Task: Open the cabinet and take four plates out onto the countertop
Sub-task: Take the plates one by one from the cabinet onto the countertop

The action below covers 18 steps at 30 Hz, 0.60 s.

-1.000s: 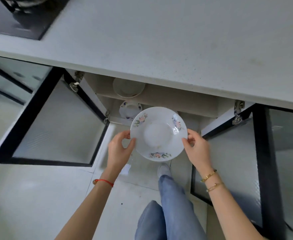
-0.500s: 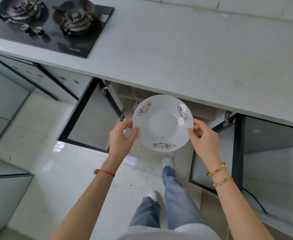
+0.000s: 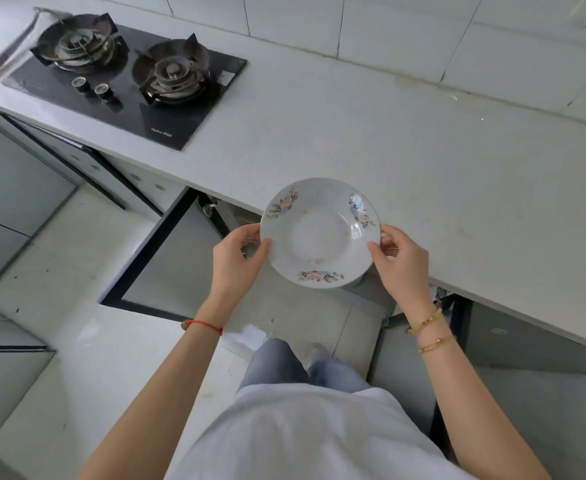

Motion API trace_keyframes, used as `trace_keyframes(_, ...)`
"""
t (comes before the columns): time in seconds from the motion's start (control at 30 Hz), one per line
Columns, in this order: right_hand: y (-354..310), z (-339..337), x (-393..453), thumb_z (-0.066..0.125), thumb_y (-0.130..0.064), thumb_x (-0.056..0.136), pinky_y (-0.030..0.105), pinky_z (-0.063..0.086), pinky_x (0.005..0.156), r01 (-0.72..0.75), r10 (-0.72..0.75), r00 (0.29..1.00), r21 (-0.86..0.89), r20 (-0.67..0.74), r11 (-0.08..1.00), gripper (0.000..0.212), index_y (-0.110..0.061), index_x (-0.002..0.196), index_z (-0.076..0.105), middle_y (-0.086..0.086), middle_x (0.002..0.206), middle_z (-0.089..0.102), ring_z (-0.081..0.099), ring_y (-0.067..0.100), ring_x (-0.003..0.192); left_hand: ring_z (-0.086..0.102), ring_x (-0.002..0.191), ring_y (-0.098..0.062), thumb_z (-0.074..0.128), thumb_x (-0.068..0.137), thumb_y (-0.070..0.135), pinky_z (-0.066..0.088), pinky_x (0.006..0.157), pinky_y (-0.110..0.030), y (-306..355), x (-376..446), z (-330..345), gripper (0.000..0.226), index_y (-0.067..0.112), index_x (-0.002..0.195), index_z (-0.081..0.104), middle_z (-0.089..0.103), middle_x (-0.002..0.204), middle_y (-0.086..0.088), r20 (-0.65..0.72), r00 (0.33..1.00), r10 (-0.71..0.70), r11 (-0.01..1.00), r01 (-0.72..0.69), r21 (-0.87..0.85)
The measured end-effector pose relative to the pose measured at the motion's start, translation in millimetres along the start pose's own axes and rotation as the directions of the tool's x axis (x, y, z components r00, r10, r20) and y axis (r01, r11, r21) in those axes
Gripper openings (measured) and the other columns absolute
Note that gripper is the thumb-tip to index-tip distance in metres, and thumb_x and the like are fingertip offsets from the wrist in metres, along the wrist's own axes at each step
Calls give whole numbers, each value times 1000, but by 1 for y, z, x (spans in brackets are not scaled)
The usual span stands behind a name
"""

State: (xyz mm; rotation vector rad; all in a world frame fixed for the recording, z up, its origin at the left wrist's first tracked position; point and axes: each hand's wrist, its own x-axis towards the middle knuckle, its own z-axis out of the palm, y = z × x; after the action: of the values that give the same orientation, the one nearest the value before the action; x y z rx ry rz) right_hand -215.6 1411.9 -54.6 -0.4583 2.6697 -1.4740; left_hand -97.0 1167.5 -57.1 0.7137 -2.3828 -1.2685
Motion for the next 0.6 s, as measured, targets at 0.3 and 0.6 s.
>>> trace_keyframes(0.3,-1,21,98,65,-14,84,20,50,70,-26,26,1000,-39,-10,999,17,-13,100,67,-1,79,68,62,12,70,59,84,11,66,87,22,42,76,-3,6,100,16,21,21,108,69,68,95,12,3,1000,-19,1000,19,23)
trace_keyframes(0.6,-13,79,215,65,-14,82,13,46,67,-96,92,993,-60,-75,994,17,-17,99,67,-8,71,63,57,1,64,57,83,15,66,87,23,37,73,3,-20,249,23,19,22,106,70,65,90,18,89,996,6,999,-9,37)
